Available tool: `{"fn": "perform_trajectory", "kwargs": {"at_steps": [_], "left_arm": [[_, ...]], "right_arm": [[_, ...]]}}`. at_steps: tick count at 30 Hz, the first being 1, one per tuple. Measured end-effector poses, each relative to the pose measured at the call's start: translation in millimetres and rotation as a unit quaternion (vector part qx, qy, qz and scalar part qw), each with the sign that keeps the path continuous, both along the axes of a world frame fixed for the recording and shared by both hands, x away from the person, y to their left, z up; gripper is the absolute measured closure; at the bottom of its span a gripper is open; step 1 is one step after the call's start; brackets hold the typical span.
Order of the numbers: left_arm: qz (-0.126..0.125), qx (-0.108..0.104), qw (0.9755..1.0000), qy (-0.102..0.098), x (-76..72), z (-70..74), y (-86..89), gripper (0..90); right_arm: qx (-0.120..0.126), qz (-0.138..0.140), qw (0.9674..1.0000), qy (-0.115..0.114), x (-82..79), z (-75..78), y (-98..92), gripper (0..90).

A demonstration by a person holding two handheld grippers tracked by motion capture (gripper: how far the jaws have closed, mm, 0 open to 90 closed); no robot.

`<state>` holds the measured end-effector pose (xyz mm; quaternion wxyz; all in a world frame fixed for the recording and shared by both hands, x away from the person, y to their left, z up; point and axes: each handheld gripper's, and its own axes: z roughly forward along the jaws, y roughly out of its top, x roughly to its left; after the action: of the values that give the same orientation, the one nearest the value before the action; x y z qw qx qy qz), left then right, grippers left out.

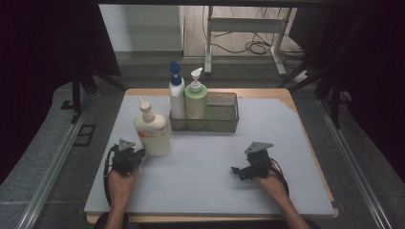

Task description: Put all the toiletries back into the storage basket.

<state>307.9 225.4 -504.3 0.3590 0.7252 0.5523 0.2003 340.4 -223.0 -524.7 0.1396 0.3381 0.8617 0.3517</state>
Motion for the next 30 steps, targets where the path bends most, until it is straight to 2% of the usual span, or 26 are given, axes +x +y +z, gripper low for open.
{"fn": "perform_trajectory", "kwargs": {"at_steps": [21, 26, 30], "left_arm": [[0.012, 0.004, 0.9999, -0.006, 30.0, -1.2, 2.5, 89.2], [0.014, 0.0, 0.9999, -0.005, 34.9, 0.5, 7.9, 89.2], [0.018, 0.002, 0.9998, -0.002, 45.7, 0.0, 13.8, 89.2]], "right_arm": [[0.0, 0.0, 1.0, 0.0, 0.0, 0.0, 0.0, 0.0], [0.0, 0.0, 1.0, 0.0, 0.0, 0.0, 0.0, 0.0], [0.0, 0.0, 1.0, 0.0, 0.0, -0.1, 0.0, 0.0]]}}
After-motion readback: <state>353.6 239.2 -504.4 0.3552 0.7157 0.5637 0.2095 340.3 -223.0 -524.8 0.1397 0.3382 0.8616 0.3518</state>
